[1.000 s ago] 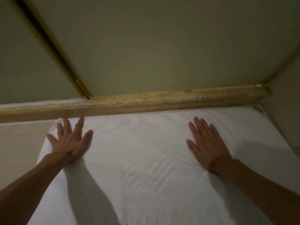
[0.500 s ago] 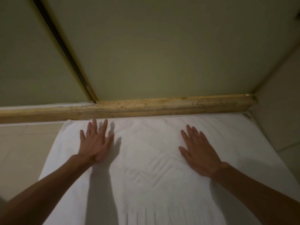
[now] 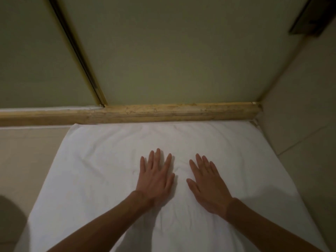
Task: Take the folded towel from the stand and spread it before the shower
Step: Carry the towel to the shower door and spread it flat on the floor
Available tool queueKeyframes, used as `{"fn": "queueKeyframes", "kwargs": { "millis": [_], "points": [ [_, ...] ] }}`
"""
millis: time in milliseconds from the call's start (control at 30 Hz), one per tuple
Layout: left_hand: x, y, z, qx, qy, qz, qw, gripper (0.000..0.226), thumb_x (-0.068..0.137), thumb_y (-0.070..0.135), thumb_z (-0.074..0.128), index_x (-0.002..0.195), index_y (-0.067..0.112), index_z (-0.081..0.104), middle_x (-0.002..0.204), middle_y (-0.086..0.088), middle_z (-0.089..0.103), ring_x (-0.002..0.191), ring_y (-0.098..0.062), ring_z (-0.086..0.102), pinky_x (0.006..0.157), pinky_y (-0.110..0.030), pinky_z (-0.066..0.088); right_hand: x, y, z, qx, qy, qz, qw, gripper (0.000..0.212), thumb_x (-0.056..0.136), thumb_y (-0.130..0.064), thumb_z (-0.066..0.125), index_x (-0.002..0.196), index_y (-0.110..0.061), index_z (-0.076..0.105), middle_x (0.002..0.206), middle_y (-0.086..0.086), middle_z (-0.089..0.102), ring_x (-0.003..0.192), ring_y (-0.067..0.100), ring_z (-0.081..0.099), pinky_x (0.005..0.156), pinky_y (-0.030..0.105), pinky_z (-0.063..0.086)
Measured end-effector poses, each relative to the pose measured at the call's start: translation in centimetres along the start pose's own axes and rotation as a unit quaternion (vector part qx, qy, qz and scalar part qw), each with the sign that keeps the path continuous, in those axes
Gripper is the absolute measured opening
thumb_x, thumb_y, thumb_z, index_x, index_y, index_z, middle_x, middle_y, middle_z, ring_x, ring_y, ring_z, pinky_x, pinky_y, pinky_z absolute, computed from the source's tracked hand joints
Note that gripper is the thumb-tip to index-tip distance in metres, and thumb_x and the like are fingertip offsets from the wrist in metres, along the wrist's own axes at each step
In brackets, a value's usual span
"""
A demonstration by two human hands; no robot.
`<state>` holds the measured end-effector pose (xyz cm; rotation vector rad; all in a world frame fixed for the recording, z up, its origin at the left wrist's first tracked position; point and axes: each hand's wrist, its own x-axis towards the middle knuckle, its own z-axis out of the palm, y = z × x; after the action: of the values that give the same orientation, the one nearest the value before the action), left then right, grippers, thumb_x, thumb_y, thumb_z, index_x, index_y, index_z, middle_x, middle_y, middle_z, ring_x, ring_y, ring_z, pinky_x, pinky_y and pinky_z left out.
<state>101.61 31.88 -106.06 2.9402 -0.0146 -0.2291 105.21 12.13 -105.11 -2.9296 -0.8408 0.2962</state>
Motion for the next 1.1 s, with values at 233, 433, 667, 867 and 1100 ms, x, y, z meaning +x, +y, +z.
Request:
{"fn": "queueKeyframes", "kwargs": {
  "millis": [233,433,667,867,1100],
  "points": [
    [-1.4,1.7,1.6,0.042,-0.005,0.004,0.999,0.066,0.089,0.057,-0.003,0.149,0.031,-0.013,0.158,-0.006,-0.021,0.142,-0.026,-0.026,0.112,-0.056,-0.015,-1.0,-0.2,1.2,-0.040,0.001,-0.004,0.999,0.069,0.093,-0.055,0.001,0.151,-0.017,-0.001,0.158,0.013,-0.007,0.145,0.029,-0.008,0.115,0.042,-0.009],
    [-2.6,-1.1,1.6,0.032,0.009,-0.024,0.999,0.065,0.090,0.060,-0.003,0.148,0.035,-0.018,0.157,-0.001,-0.023,0.141,-0.022,-0.028,0.114,-0.051,-0.016,-1.0,-0.3,1.6,-0.030,0.013,-0.001,0.999,0.069,0.094,-0.055,0.011,0.151,-0.014,0.013,0.158,0.015,0.006,0.146,0.031,0.004,0.117,0.046,0.002],
    [-3.7,-4.7,0.7,0.021,0.012,-0.060,0.998,0.066,0.089,0.058,-0.001,0.149,0.033,-0.014,0.158,-0.003,-0.019,0.143,-0.022,-0.024,0.116,-0.049,-0.012,-1.0,-0.3,1.8,-0.033,0.019,-0.005,0.999,0.072,0.093,-0.057,0.015,0.150,-0.014,0.017,0.158,0.014,0.008,0.145,0.032,0.007,0.117,0.046,0.005],
    [-5.1,-8.3,-0.2,0.019,0.017,-0.110,0.994,0.071,0.085,0.060,-0.005,0.150,0.033,-0.010,0.157,-0.002,-0.019,0.144,-0.021,-0.021,0.116,-0.048,-0.011,-1.0,-0.2,2.1,-0.043,0.019,-0.005,0.999,0.072,0.092,-0.058,0.007,0.151,-0.017,0.008,0.159,0.012,0.000,0.146,0.029,-0.003,0.118,0.044,0.001],
    [-6.6,-13.7,-0.4,0.016,0.019,-0.147,0.989,0.073,0.084,0.064,-0.004,0.150,0.033,-0.009,0.157,-0.001,-0.017,0.143,-0.019,-0.021,0.116,-0.045,-0.011,-1.0,-0.2,2.0,-0.043,0.018,-0.002,0.999,0.072,0.092,-0.058,0.006,0.151,-0.017,0.009,0.158,0.012,0.002,0.146,0.029,0.001,0.118,0.044,0.003]
  ]
}}
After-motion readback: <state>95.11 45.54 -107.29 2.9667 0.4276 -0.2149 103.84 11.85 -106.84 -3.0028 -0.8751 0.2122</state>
